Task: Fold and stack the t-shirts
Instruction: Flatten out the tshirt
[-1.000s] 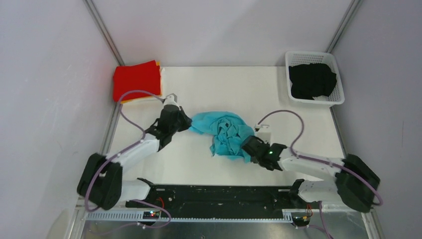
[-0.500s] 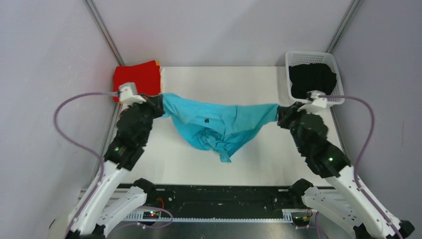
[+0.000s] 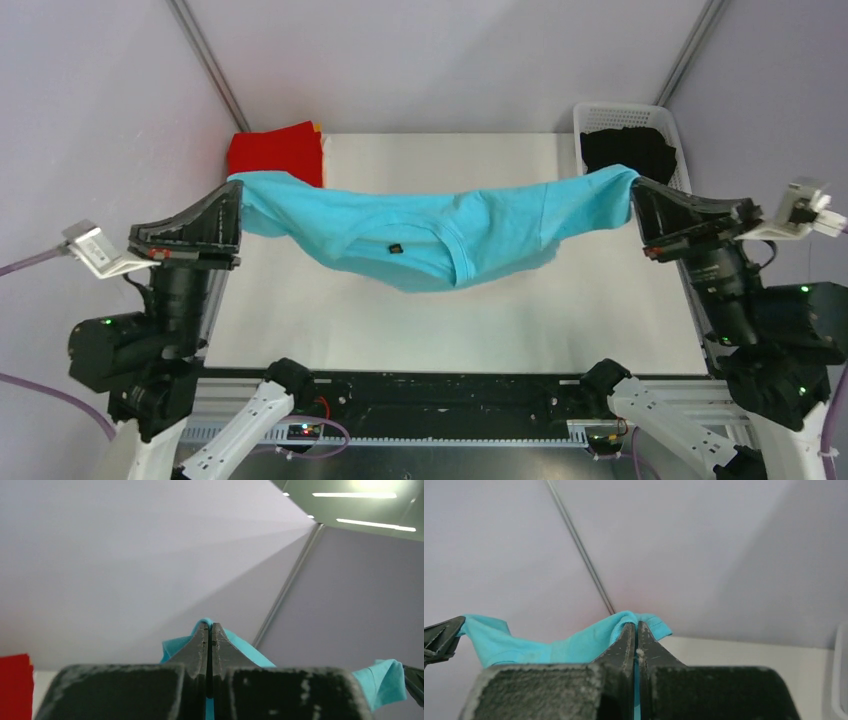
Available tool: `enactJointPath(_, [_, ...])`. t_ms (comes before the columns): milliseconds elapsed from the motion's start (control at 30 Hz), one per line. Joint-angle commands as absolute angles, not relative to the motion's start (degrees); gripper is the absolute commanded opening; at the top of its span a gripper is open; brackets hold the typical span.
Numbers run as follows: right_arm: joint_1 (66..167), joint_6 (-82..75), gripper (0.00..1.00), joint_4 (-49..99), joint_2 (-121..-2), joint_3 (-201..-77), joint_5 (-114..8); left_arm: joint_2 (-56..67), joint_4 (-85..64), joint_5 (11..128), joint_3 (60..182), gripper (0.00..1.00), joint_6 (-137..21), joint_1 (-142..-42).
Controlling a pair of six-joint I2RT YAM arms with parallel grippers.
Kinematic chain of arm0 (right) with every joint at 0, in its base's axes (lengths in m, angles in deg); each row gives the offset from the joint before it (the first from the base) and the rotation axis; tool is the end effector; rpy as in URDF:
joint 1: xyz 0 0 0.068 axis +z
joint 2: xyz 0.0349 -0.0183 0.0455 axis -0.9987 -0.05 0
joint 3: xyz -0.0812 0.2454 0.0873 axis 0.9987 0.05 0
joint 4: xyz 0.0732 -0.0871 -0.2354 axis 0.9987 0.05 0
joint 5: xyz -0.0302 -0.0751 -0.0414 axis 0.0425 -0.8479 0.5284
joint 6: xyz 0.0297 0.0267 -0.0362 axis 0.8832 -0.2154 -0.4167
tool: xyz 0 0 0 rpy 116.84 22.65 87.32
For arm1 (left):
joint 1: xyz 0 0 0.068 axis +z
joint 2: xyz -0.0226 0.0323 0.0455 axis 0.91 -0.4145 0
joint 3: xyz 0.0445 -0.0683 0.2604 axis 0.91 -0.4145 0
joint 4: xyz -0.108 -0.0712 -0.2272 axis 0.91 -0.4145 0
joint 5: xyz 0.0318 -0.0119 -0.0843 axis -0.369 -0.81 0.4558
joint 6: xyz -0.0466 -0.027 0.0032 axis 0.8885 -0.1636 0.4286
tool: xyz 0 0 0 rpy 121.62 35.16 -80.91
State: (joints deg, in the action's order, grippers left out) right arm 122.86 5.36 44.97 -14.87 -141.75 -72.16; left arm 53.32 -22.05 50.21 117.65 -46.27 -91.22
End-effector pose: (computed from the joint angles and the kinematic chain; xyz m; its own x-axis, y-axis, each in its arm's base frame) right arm 0.0326 0.0147 0.5195 0.1998 0.4730 -0.8581 -0.4967 0.8038 0.3274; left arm 0.0224 -0.0032 0.4986 0.3230 -0.5921 -0.7383 0.4465 0.7832 -0.4327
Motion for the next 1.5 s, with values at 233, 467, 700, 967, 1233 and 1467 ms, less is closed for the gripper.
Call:
enactJointPath(233, [122.6, -3.3, 0.0, 41.7, -22.5, -147.9, -77.4, 40.4, -23.0, 47.2, 128.0, 0.0, -51.7, -91.3])
enactJointPath(467, [112.3, -7.0, 0.0, 33.7, -36.5, -147.9, -73.9, 20.5, -23.3, 44.1, 138.0, 0.0, -52.4, -86.7])
enactJointPath(700, [97.8, 3.2, 0.0, 26.8, -48.0, -153.3, -53.9, 3.5, -23.8, 57.8, 155.4, 0.0, -45.1, -76.4])
enactJointPath(967, [89.9, 5.7, 0.0, 32.4, -50.5, -158.7, -45.4, -3.6, -26.9, 63.5, 168.4, 0.0, -45.5, -73.7])
enactJointPath(1233, [87.8, 8.8, 0.0, 42.9, -45.5, -141.6, -42.7, 9.0, -26.5, 65.9, 139.7, 0.0, -51.8, -73.7])
enactJointPath(1467, [87.7, 10.1, 0.0, 51.9, -46.6, -128.2, -41.5, 12.1, -24.0, 69.4, 110.1, 0.0, -51.0, -73.7])
